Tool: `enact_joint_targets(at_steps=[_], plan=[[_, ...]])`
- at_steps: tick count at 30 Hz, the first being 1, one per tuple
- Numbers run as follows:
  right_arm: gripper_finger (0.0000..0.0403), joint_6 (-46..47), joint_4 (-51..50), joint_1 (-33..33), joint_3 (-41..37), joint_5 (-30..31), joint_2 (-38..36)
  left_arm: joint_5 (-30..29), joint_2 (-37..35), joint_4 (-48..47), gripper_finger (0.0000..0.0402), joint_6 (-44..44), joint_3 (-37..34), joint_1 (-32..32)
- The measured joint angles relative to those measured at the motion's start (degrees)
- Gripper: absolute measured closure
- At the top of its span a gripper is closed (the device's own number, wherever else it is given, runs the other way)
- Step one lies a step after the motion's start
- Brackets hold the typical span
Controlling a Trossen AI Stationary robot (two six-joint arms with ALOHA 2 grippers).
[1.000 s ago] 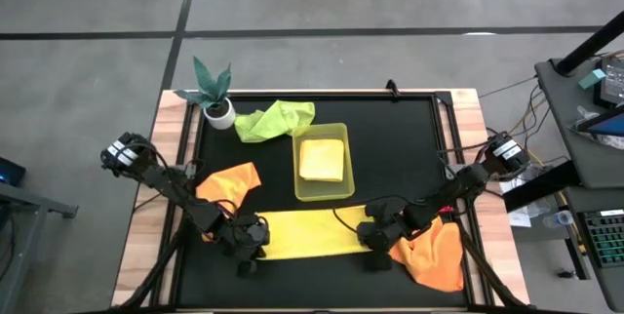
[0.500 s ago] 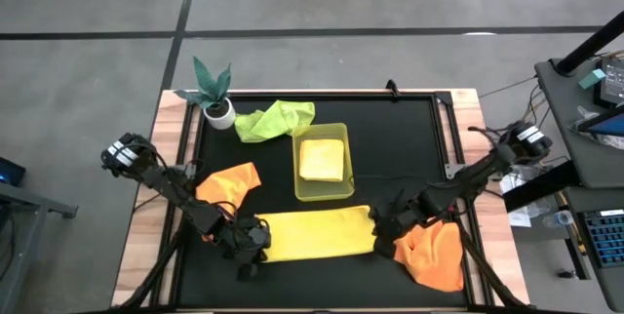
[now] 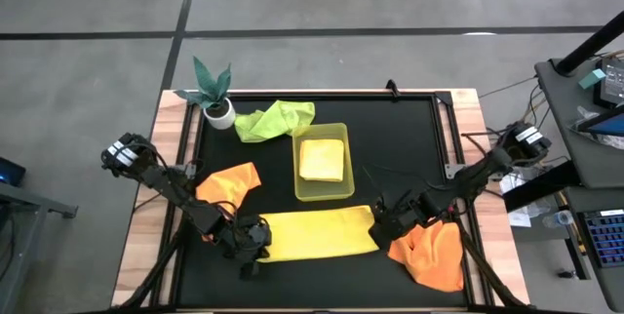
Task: Fold microfiber towels
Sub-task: Fold the yellow microfiber cloth
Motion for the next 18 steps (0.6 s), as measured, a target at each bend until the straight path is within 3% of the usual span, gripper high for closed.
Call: enact_joint_targets(at_steps=[4, 9, 18], plan=[[0.0132, 0.4, 8.8, -0.2, -2.1, -0.1, 0.9, -0.6, 0.0, -0.1, 0.0402, 0.0, 0.0, 0.0], [0.0115, 0.4, 12.5, -0.4, -2.4, 0.6, 4.3, -1.6, 0.0, -0.5, 0.0402, 0.1, -0.1, 0.0], [0.0135, -4.7, 28.3, -0.8, -2.5, 2.3, 9.9, -2.0, 0.0, -0.4, 0.0402, 0.1, -0.2, 0.0]])
